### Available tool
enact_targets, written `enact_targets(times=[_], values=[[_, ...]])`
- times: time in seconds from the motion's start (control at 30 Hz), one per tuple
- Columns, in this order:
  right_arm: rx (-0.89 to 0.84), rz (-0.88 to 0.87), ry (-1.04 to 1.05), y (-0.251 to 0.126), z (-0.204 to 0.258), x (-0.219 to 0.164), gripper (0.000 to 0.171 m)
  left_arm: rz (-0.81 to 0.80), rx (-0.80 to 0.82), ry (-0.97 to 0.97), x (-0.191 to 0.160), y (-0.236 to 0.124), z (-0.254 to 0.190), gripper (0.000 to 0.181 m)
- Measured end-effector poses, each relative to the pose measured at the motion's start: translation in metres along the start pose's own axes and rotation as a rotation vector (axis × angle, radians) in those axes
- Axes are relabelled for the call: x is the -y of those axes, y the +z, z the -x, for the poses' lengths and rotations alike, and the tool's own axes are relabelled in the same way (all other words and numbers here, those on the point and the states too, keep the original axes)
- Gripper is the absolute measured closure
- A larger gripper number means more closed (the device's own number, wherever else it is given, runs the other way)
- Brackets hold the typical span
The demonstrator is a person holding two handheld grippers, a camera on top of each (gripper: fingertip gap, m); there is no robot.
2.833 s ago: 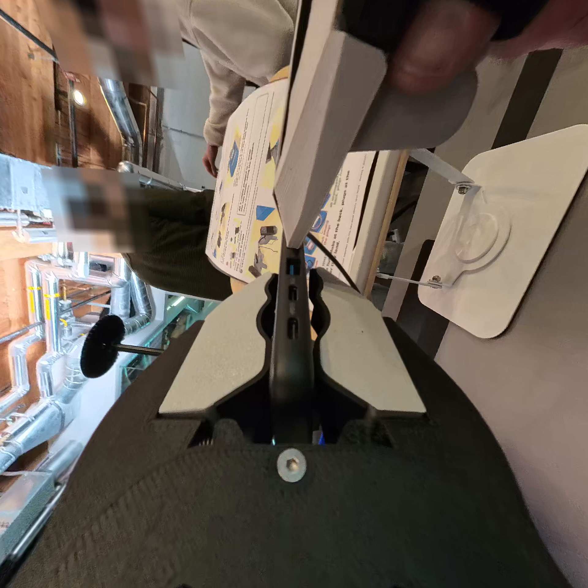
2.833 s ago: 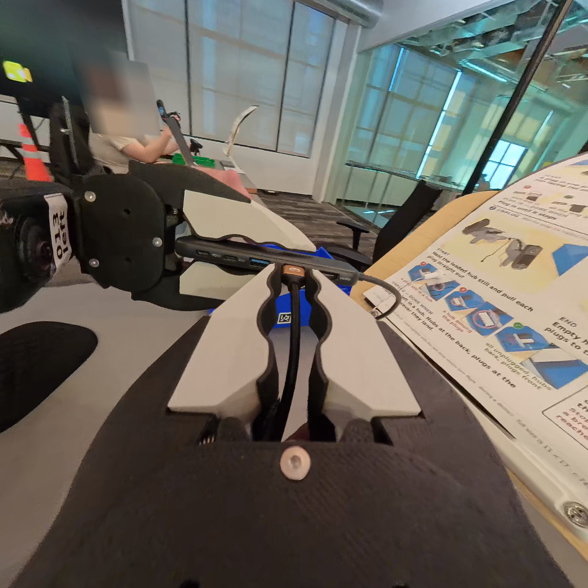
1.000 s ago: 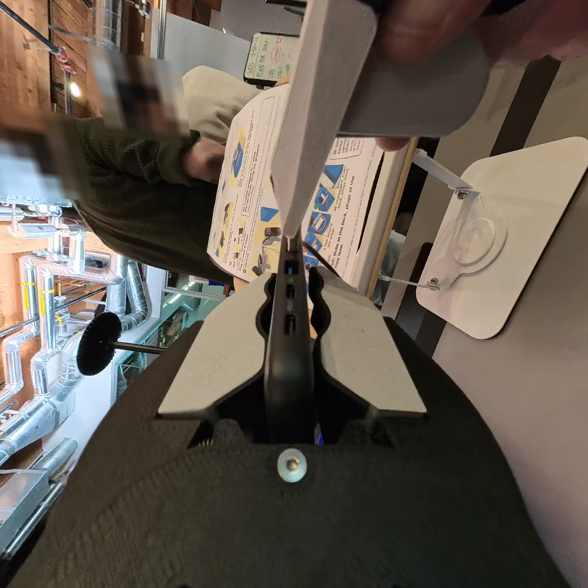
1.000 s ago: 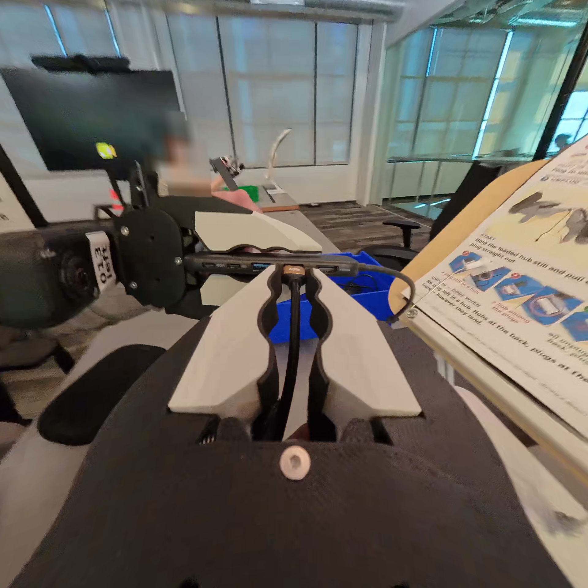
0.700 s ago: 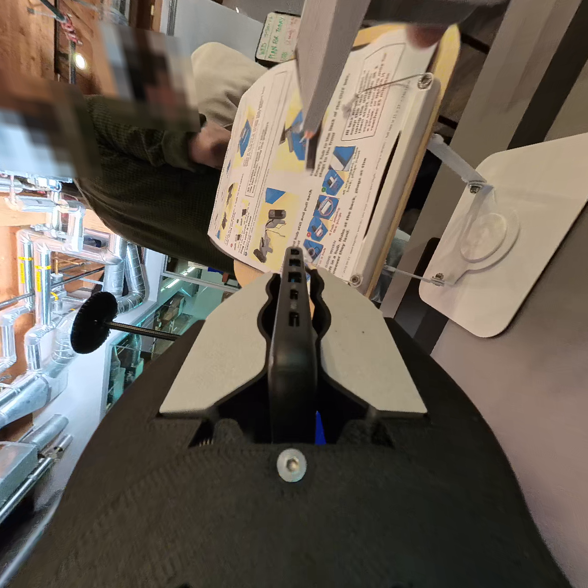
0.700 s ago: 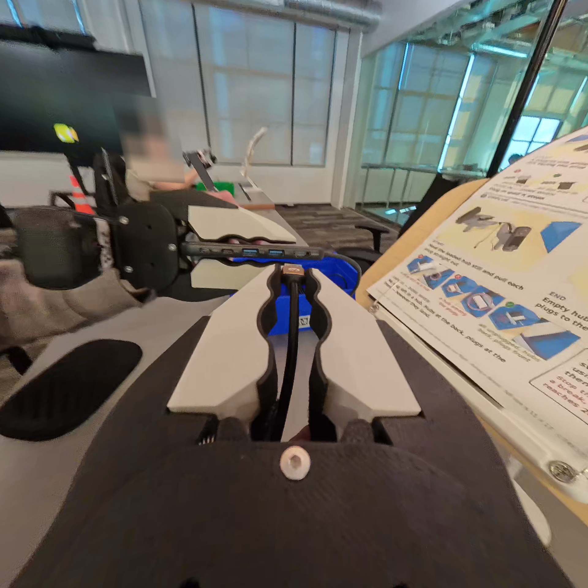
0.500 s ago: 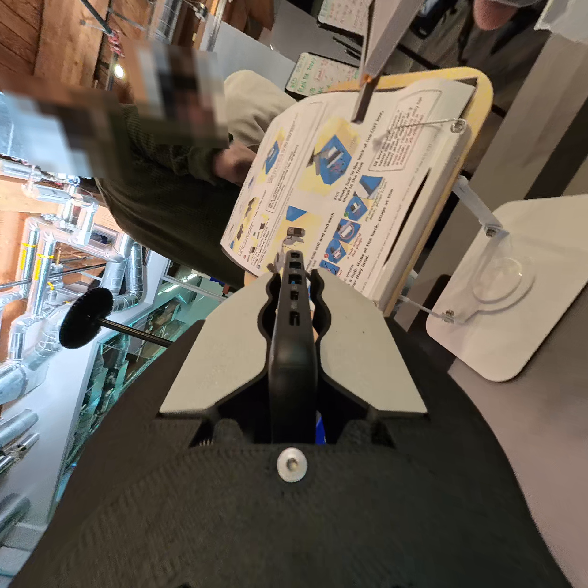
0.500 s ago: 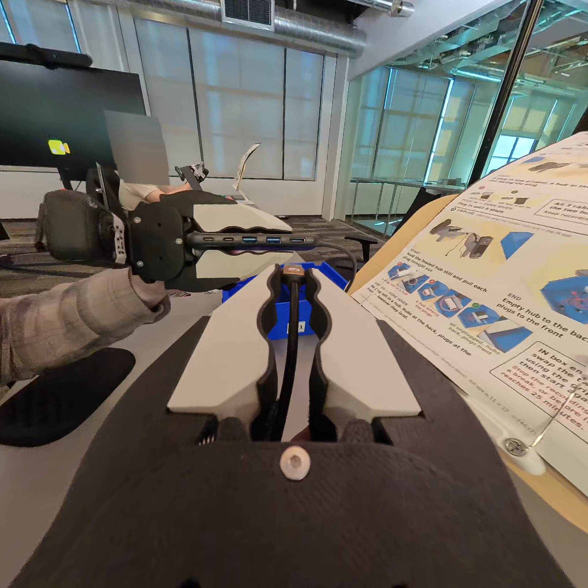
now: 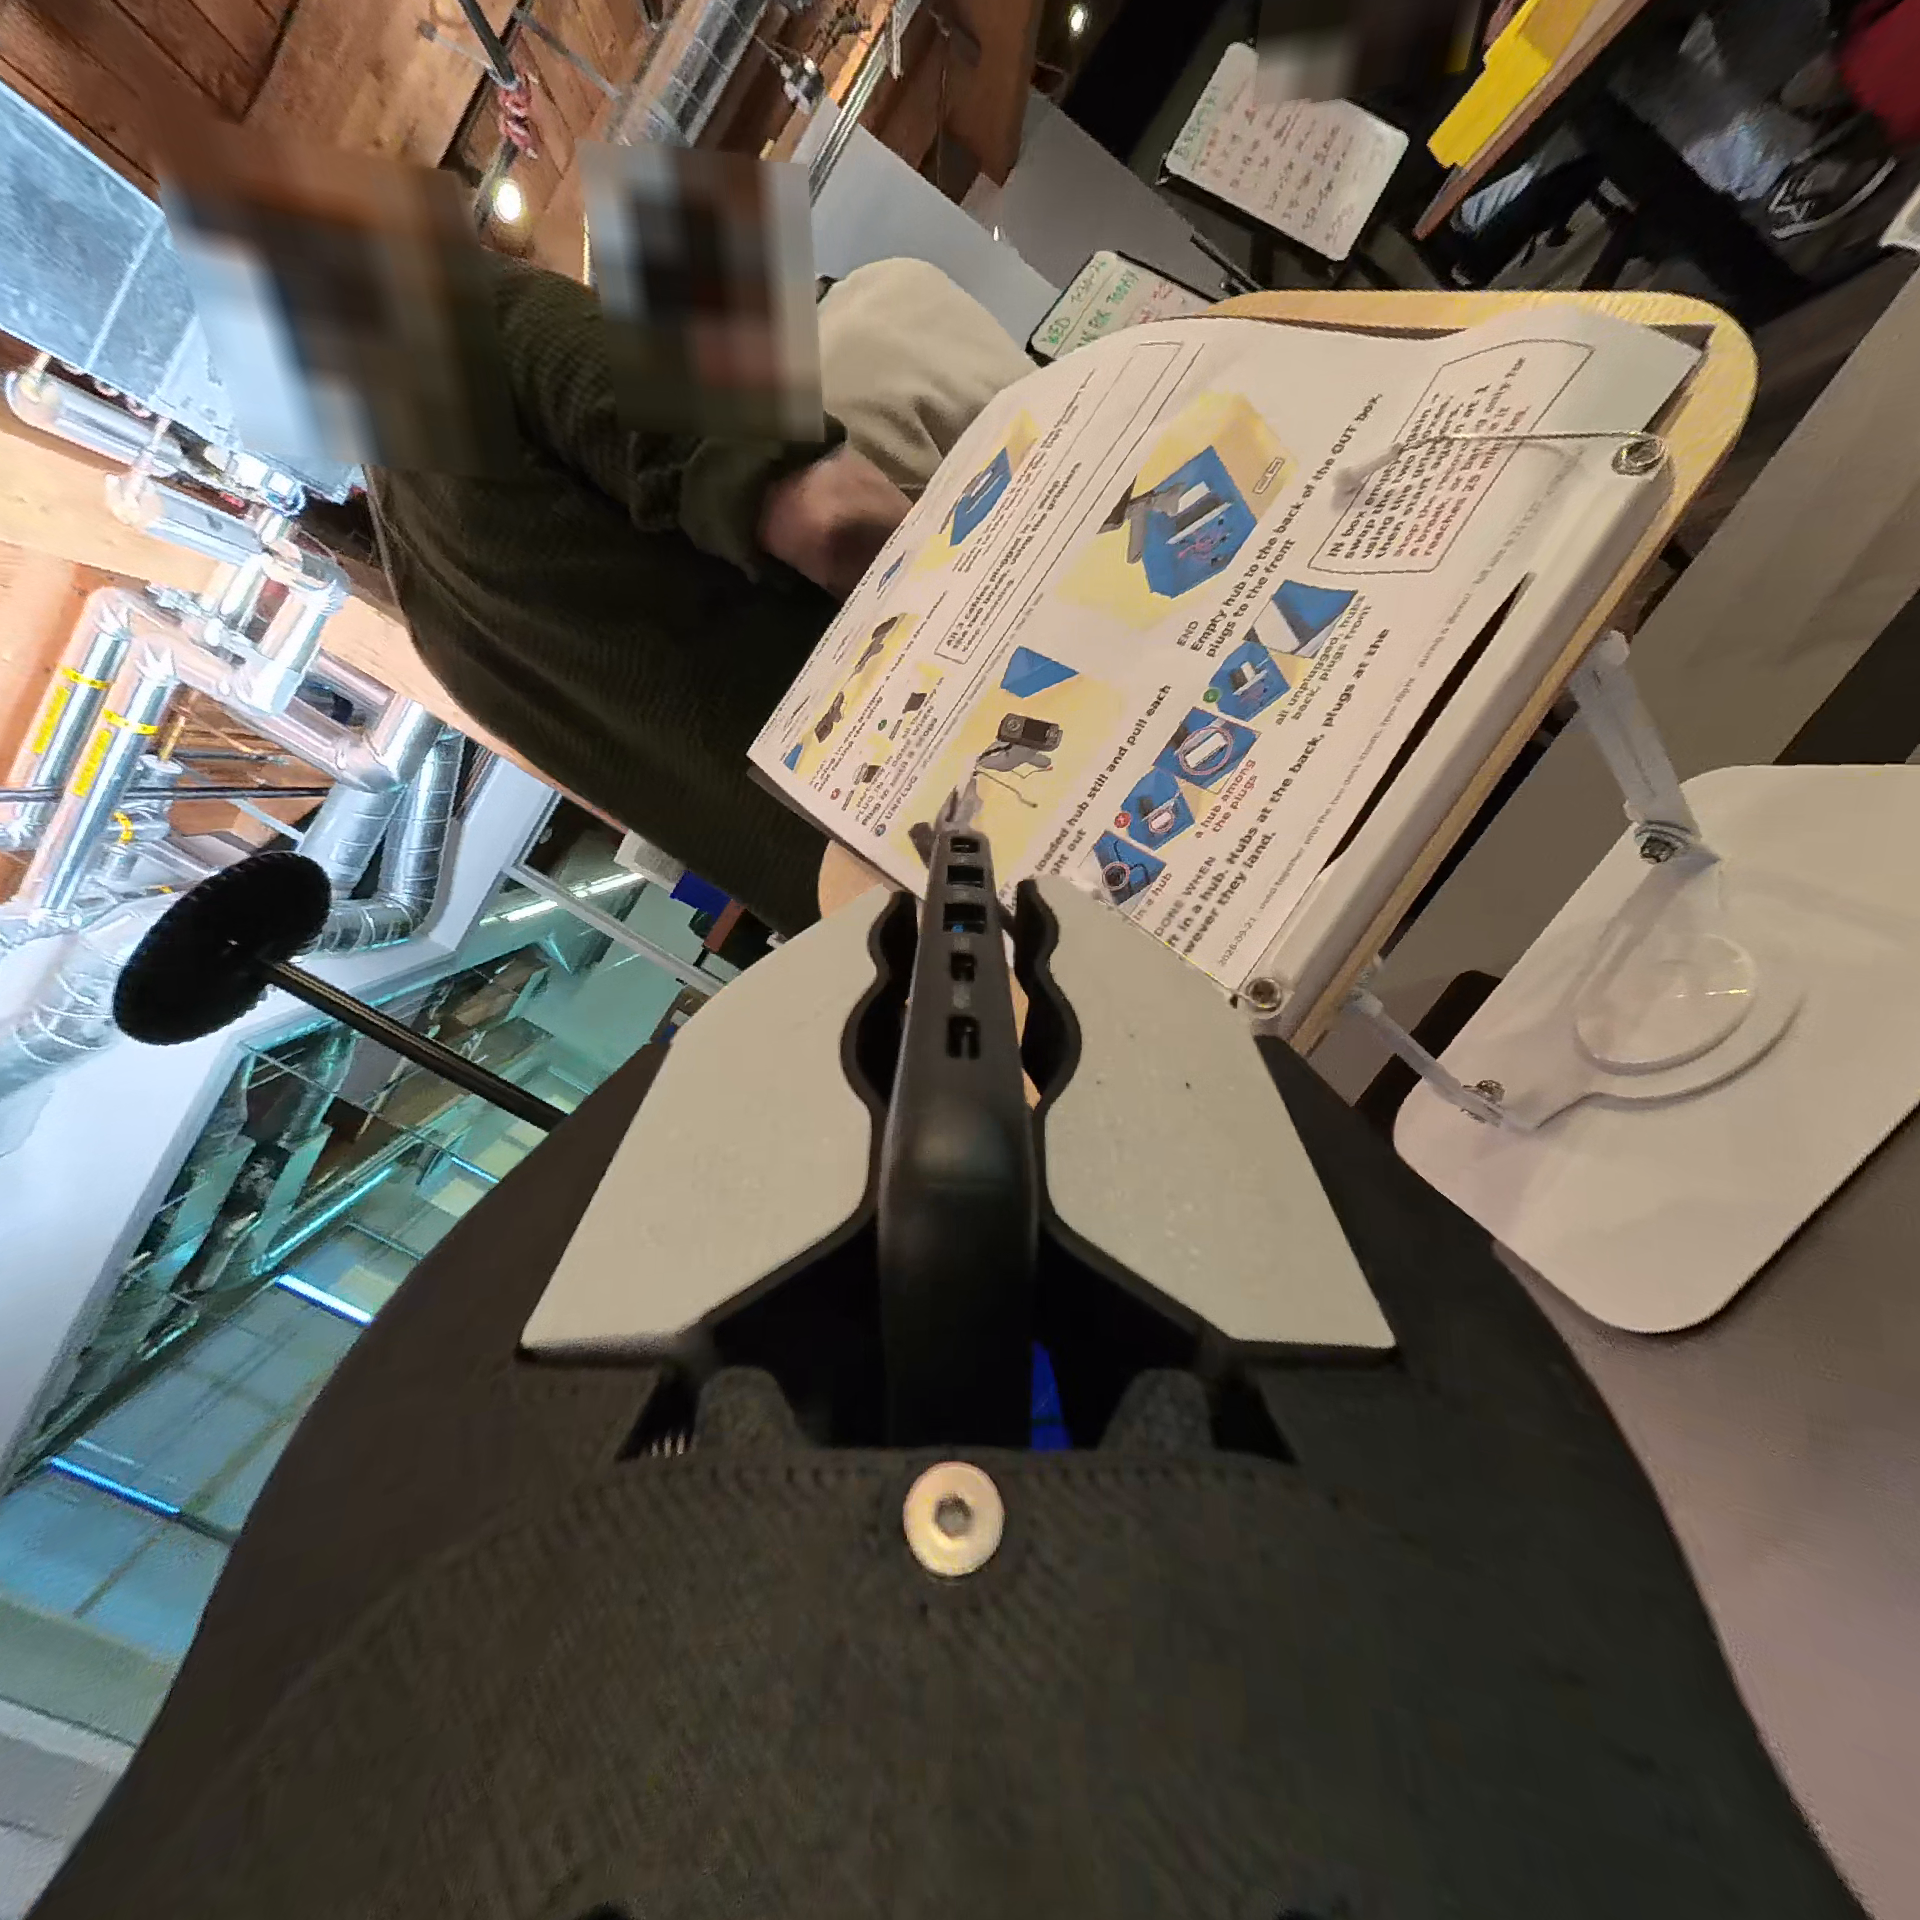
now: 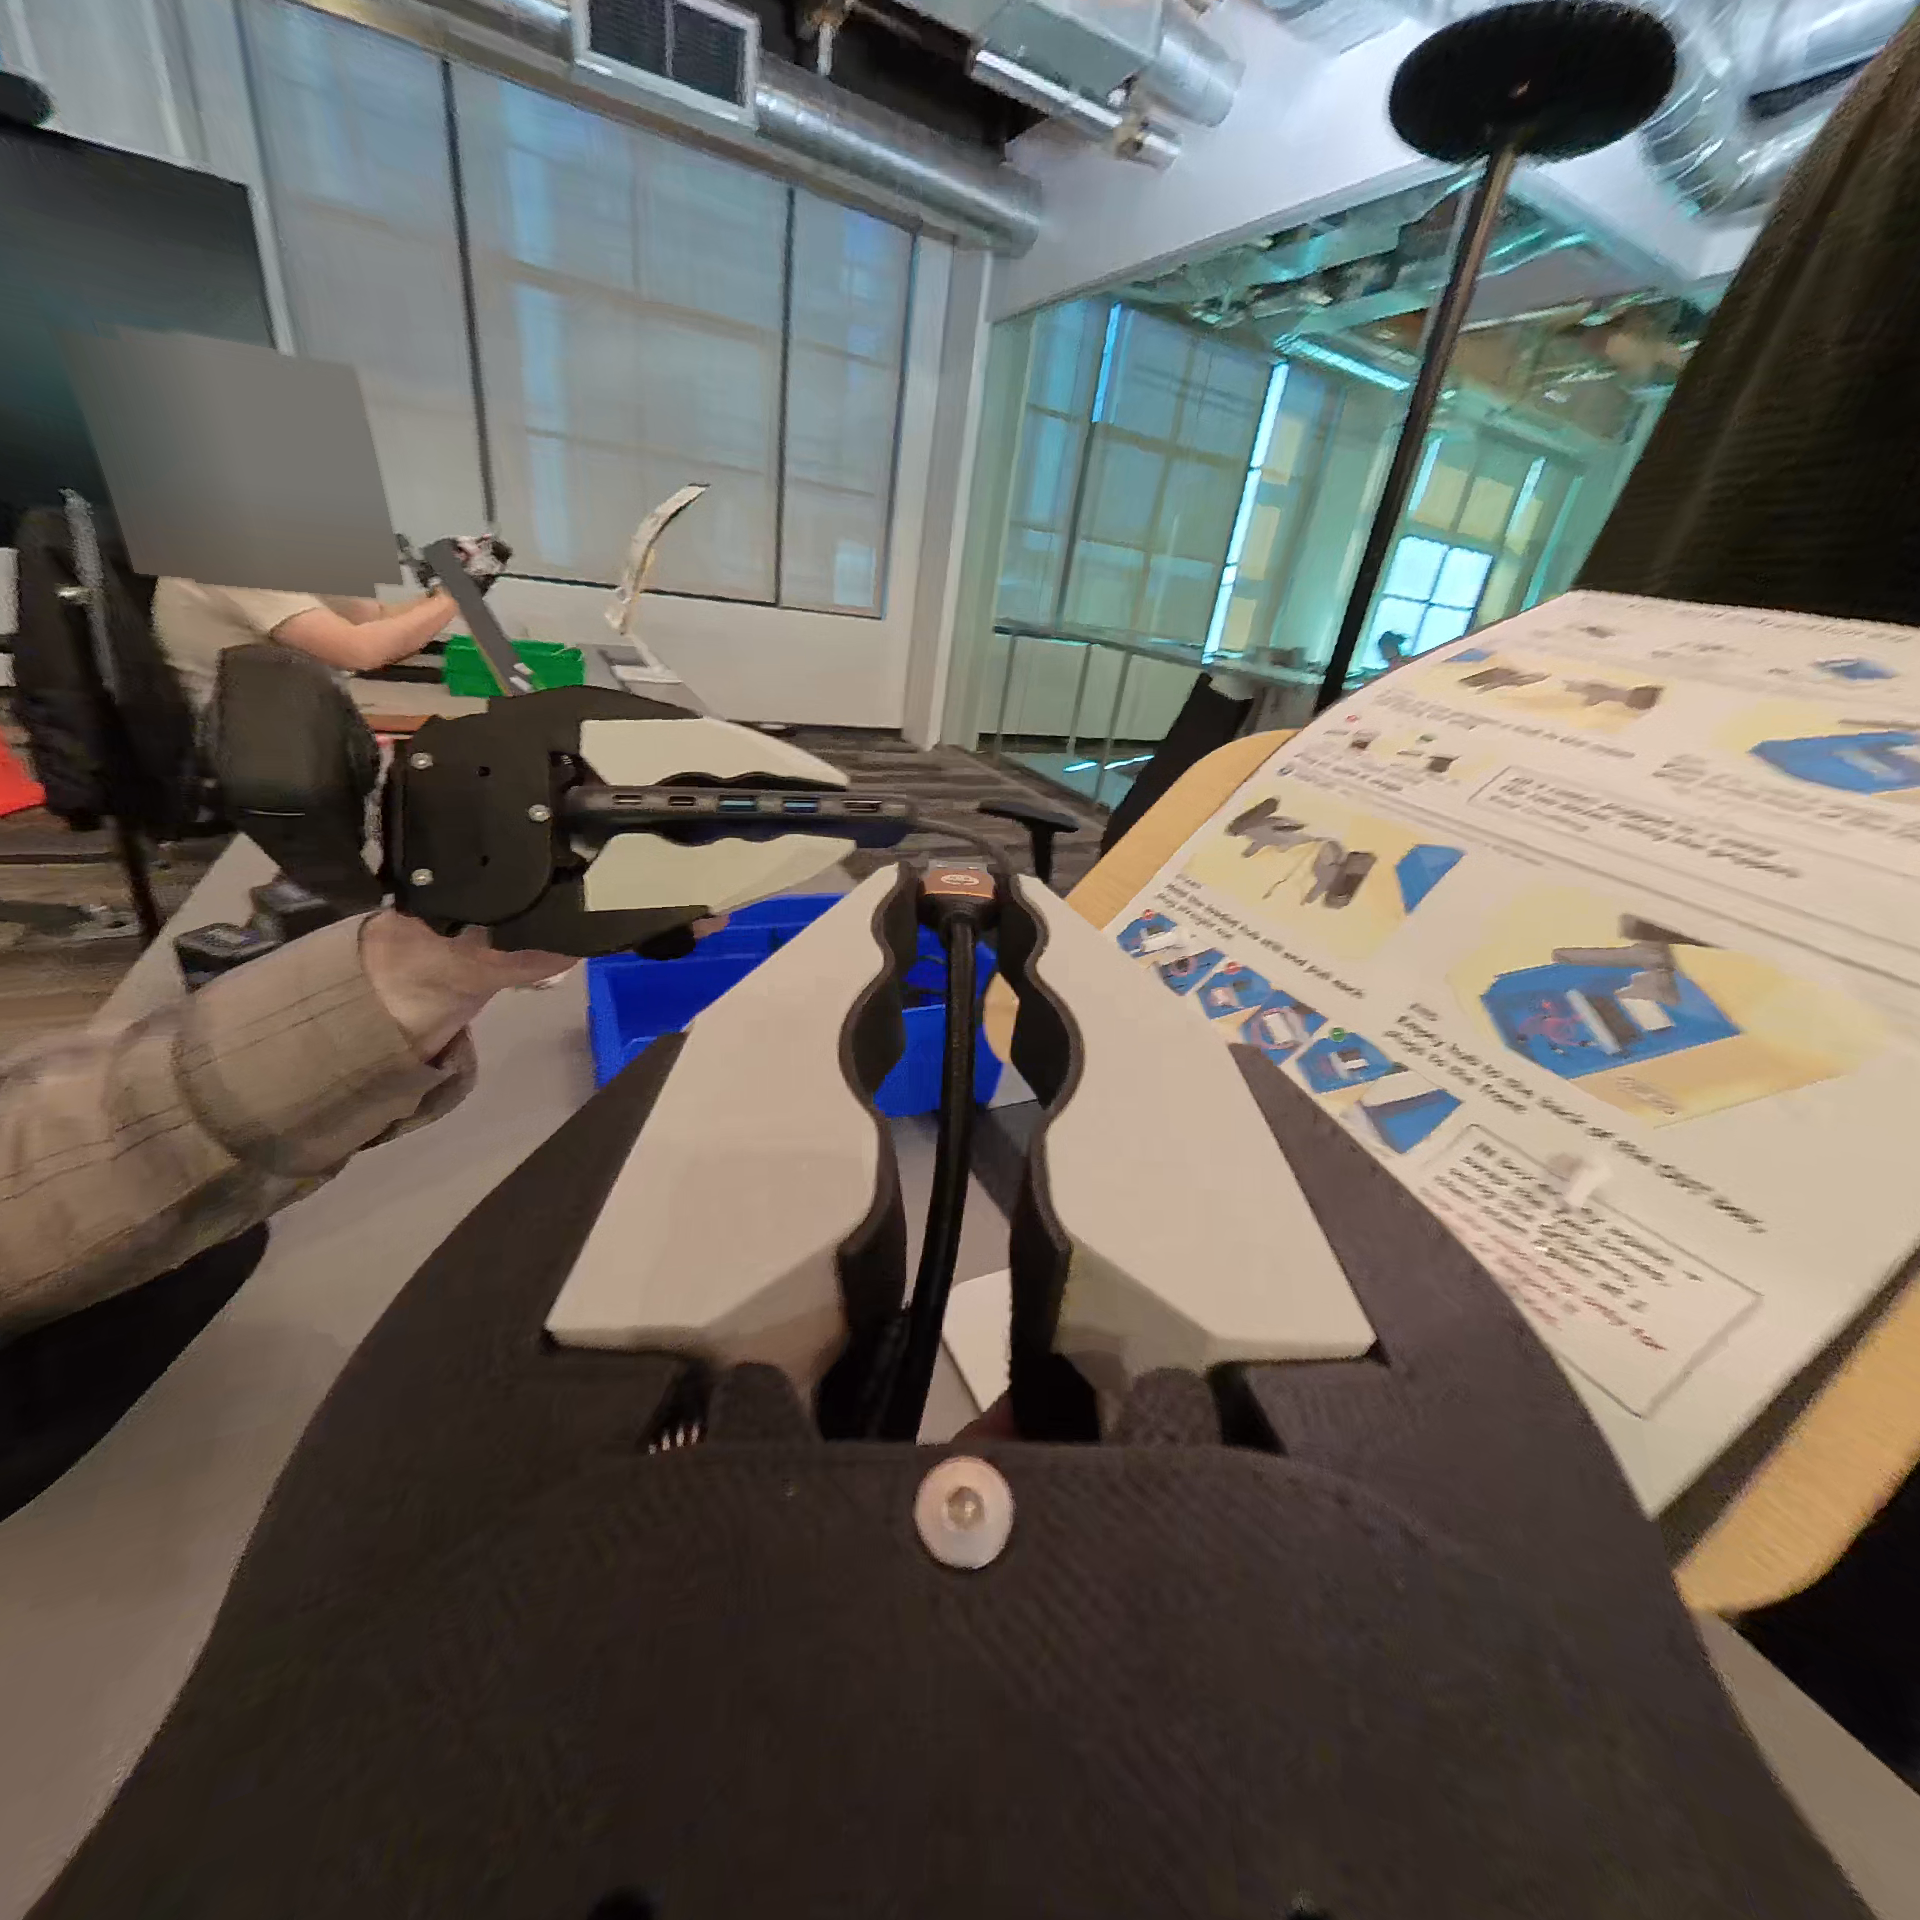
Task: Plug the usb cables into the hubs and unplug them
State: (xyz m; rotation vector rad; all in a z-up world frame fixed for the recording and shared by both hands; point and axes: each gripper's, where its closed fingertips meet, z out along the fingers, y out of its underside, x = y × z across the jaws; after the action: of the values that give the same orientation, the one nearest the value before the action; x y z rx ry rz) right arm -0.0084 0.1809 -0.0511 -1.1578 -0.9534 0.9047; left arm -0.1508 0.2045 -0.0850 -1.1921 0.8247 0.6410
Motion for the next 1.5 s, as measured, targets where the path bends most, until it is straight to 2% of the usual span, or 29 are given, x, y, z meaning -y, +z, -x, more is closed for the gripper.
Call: enact_targets(times=[0.1,0.23,0.43,0.6,0.83,1.1,1.33,1.5], values=[[-0.07,-0.018,-0.01,-0.015,-0.018,0.017,0.158,-0.015,0.015,-0.017,0.001,-0.005,0.01,0.162],[-0.174,0.046,-0.072,-0.042,-0.047,0.04,0.158,-0.026,0.02,-0.019,0.005,-0.009,0.015,0.162],[-0.425,0.151,-0.129,-0.126,-0.111,0.062,0.158,-0.046,0.014,-0.023,0.011,-0.012,0.016,0.162],[-0.598,0.181,-0.099,-0.189,-0.158,0.055,0.158,-0.053,0.006,-0.034,0.013,-0.014,0.017,0.162],[-0.754,0.187,-0.02,-0.24,-0.208,-0.006,0.158,-0.05,0.012,-0.048,0.009,-0.015,0.021,0.162],[-0.731,0.268,0.095,-0.249,-0.229,-0.108,0.158,-0.048,-0.024,-0.045,0.006,-0.008,0.008,0.162],[-0.672,0.622,0.048,-0.264,-0.226,-0.18,0.157,-0.038,-0.043,-0.039,0.002,-0.004,0.0,0.162],[-0.61,0.834,0.012,-0.284,-0.222,-0.2,0.158,-0.04,-0.057,-0.033,0.003,-0.002,-0.007,0.162]])
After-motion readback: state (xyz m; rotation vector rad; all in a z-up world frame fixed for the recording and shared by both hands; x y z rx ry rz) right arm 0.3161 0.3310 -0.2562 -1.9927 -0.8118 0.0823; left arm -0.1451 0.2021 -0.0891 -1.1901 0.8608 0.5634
